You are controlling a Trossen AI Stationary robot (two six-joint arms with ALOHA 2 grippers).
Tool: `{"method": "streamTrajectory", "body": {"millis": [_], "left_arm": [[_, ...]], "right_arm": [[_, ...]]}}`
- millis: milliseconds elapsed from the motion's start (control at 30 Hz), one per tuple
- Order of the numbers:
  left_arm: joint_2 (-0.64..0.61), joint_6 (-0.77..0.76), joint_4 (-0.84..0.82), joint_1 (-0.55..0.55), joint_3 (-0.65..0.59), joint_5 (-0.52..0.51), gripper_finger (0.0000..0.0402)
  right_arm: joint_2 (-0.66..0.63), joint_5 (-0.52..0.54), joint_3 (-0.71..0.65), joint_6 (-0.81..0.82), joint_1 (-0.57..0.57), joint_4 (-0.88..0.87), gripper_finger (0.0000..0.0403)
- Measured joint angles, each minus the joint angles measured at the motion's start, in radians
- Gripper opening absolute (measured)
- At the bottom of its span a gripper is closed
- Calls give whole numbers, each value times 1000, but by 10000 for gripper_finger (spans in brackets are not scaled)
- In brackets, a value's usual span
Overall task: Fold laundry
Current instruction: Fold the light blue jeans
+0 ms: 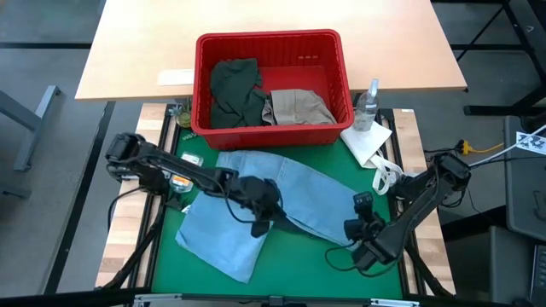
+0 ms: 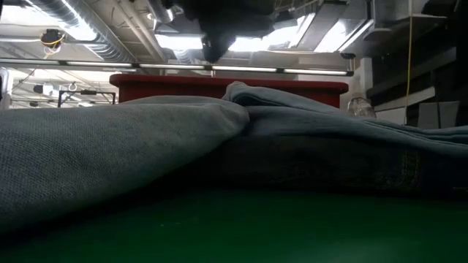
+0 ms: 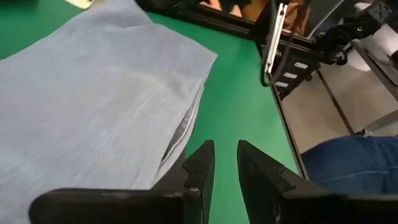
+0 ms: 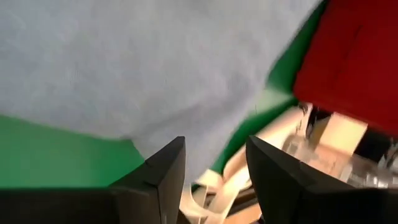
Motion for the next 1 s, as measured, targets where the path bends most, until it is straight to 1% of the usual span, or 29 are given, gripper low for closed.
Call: {"method": "streamTrajectory", "body": {"millis": [100, 233, 333, 400, 467, 567, 700, 800, 833, 1000], "left_arm": [[53, 1, 79, -9, 0, -15, 66], [114, 5, 183, -7, 0, -40, 66], [169, 9, 245, -6, 0, -72, 66], [203, 9, 252, -7, 0, -89, 66], [237, 9, 250, -4, 0, -103, 66], [280, 9, 228, -2, 0, -107, 66], [307, 11, 190, -2, 0, -109, 66], [309, 11, 156, -2, 2, -111, 66], [308, 11, 149, -2, 2, -114, 66], [308, 11, 136, -3, 2, -114, 66]], "right_arm": [[-58, -12, -48, 48, 2, -24, 170], [-173, -29, -134, 89, 4, 33, 170], [-277, -40, -211, 138, 5, 158, 170], [-330, -28, -266, 139, 5, 260, 170], [-362, -12, -318, 128, 5, 322, 170], [-372, -14, -395, 143, 4, 345, 170], [-363, -13, -499, 259, -10, 348, 170], [-359, 39, -512, 271, -37, 386, 170], [-359, 42, -514, 271, -54, 382, 170], [-353, 3, -517, 216, -152, 381, 170]]}}
